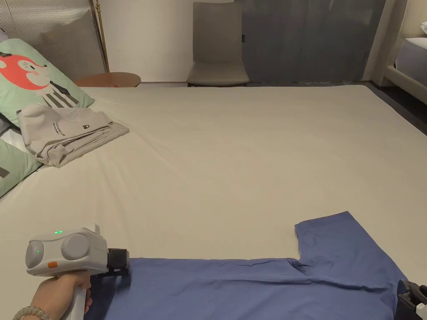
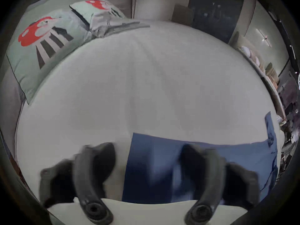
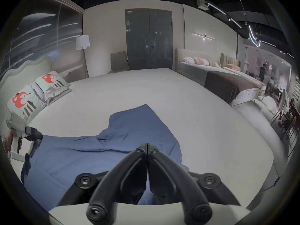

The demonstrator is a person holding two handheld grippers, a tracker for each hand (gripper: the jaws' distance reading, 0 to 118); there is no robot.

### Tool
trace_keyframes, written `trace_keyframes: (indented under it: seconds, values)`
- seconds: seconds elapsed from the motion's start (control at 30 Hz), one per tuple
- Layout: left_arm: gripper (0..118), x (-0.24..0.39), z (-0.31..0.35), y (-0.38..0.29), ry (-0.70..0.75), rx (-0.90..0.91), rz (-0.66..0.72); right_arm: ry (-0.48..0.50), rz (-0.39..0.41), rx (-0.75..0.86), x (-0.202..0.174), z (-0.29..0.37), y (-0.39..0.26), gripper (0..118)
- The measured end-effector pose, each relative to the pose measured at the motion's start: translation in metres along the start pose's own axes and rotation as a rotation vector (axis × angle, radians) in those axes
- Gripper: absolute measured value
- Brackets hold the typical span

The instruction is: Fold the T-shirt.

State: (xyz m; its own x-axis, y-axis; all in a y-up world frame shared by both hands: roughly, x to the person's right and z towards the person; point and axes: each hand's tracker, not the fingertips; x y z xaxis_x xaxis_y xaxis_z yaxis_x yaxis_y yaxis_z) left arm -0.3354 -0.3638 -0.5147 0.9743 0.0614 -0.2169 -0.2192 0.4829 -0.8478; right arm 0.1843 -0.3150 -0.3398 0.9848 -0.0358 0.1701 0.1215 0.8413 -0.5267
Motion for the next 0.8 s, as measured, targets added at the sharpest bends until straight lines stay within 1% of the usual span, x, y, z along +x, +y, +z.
trace_keyframes:
  seconds: [0.03,0.07,0.1,0.13,0.17,0.2,0.23,0.3,0.33,0.4,0.47,0.57,0.63,0.67,0.7,0.73,0.77,0.8]
  values:
    - [69,0.002,0.004,-0.005,0.025,0.033,-0.010,-0.003,0.005,-0.007,0.000,-0.003,0.000,0]
    - [57,0.004,0.010,-0.007,0.017,0.063,-0.018,-0.005,0.009,-0.013,0.000,-0.005,0.000,0]
    - [31,0.008,0.016,-0.007,0.005,0.066,-0.035,-0.005,0.011,-0.018,0.001,-0.008,0.001,0]
    - [10,0.011,0.022,-0.008,0.005,0.082,-0.060,-0.003,0.012,-0.021,0.002,-0.012,0.004,1]
    - [3,0.014,0.028,-0.008,0.015,0.095,-0.086,-0.005,0.012,-0.021,0.003,-0.015,0.006,1]
    - [3,0.016,0.035,-0.010,0.009,0.123,-0.101,-0.016,0.013,-0.014,0.004,-0.019,0.010,8]
    - [3,0.016,0.043,-0.010,-0.011,0.138,-0.099,-0.034,0.016,0.000,0.007,-0.025,0.016,33]
    - [3,0.015,0.055,-0.010,-0.016,0.165,-0.094,-0.054,0.012,-0.012,0.016,-0.042,0.030,111]
    - [3,0.014,0.061,-0.010,-0.024,0.177,-0.090,-0.066,0.000,-0.091,0.021,-0.057,0.036,118]
    - [3,0.010,0.070,-0.011,-0.036,0.192,-0.076,-0.057,-0.029,-0.210,0.033,-0.084,0.046,116]
    - [3,0.008,0.076,-0.014,-0.042,0.195,-0.075,-0.061,-0.033,-0.299,0.041,-0.108,0.048,113]
    - [3,0.006,0.083,-0.019,-0.044,0.201,-0.076,-0.075,-0.084,-0.413,0.049,-0.140,0.043,105]
    - [3,0.005,0.087,-0.022,-0.057,0.196,-0.070,-0.047,-0.103,-0.468,0.050,-0.149,0.038,86]
    - [3,0.005,0.089,-0.023,-0.061,0.193,-0.069,-0.038,-0.102,-0.481,0.048,-0.151,0.037,74]
    - [3,0.004,0.086,-0.022,-0.061,0.193,-0.075,-0.053,-0.077,-0.457,0.043,-0.148,0.037,69]
    - [3,0.006,0.088,-0.023,-0.055,0.194,-0.087,-0.049,-0.034,-0.430,0.040,-0.140,0.040,61]
    - [3,0.006,0.089,-0.024,-0.047,0.197,-0.094,-0.017,-0.025,-0.415,0.040,-0.135,0.042,39]
    - [3,0.005,0.090,-0.023,-0.047,0.198,-0.096,-0.024,-0.033,-0.404,0.040,-0.129,0.045,7]
